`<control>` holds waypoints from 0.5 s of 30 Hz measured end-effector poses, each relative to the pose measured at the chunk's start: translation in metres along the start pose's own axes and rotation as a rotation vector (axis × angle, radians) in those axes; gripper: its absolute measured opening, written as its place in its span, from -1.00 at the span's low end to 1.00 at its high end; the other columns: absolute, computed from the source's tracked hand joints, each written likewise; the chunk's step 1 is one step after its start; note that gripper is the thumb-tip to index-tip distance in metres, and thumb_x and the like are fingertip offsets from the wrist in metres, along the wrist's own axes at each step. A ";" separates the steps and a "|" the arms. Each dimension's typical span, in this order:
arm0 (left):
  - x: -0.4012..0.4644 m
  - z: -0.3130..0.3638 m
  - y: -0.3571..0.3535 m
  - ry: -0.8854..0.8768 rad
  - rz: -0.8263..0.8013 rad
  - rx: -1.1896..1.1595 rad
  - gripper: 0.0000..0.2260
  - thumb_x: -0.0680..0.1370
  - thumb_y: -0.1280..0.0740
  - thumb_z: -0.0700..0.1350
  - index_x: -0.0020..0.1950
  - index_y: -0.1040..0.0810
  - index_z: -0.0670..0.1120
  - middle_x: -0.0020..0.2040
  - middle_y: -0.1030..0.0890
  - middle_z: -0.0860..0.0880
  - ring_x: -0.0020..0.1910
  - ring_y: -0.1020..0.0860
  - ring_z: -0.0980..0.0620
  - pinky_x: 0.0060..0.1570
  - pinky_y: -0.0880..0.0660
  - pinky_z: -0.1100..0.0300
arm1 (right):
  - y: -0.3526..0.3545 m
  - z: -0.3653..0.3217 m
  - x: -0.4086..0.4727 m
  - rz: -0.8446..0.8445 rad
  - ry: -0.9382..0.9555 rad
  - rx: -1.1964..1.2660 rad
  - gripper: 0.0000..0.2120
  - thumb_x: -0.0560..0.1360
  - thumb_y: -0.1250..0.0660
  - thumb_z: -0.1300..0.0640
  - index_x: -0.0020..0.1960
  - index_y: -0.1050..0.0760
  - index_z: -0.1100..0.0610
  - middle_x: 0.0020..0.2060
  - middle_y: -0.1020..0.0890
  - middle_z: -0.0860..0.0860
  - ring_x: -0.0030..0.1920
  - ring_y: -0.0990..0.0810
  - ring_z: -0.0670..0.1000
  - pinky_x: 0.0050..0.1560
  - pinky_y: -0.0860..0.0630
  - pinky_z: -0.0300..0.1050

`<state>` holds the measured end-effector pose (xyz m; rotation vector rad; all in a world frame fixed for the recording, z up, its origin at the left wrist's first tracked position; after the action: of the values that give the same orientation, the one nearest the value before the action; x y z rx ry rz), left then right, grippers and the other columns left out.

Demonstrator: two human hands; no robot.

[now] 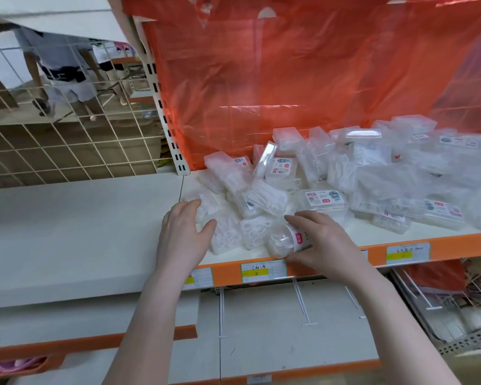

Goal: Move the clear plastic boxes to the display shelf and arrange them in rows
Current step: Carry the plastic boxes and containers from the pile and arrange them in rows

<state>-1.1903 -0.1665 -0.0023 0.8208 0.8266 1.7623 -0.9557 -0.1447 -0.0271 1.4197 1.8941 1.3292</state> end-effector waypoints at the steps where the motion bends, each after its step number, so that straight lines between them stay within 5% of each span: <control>1: 0.001 0.000 0.000 -0.001 0.000 -0.002 -0.55 0.56 -0.27 -0.03 0.44 -0.33 -0.08 0.40 -0.34 -0.07 0.39 -0.26 -0.06 0.32 -0.21 0.14 | -0.002 -0.005 0.000 0.014 0.035 -0.029 -0.29 0.16 -0.60 0.08 0.28 -0.49 0.15 0.15 -0.56 0.10 0.18 -0.49 0.18 0.18 -0.37 -0.01; 7: 0.005 0.000 -0.001 -0.009 -0.010 -0.008 -0.54 0.56 -0.27 -0.02 0.44 -0.32 -0.08 0.41 -0.34 -0.06 0.39 -0.26 -0.06 0.30 -0.23 0.13 | -0.007 -0.026 0.000 0.074 0.150 -0.234 -0.22 -0.02 -0.65 0.00 0.18 -0.56 0.08 -0.04 -0.61 0.06 -0.01 -0.60 0.15 0.05 -0.48 0.07; 15: 0.006 -0.001 -0.001 -0.028 -0.026 -0.016 -0.54 0.57 -0.27 -0.03 0.44 -0.32 -0.08 0.40 -0.35 -0.06 0.38 -0.28 -0.06 0.29 -0.24 0.14 | -0.001 -0.033 0.002 0.140 0.136 -0.186 -0.46 0.14 -0.45 0.01 0.10 -0.53 0.11 -0.09 -0.57 0.02 -0.08 -0.57 0.13 -0.09 -0.48 -0.03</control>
<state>-1.1925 -0.1608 -0.0029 0.8186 0.8002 1.7295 -0.9823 -0.1569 -0.0126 1.4212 1.7258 1.6599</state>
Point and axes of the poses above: each hand's wrist, its own x-axis towards the middle knuckle, its own y-axis out of the back of the hand, z = x × y, the point moved 8 cm from there along x, towards the middle knuckle
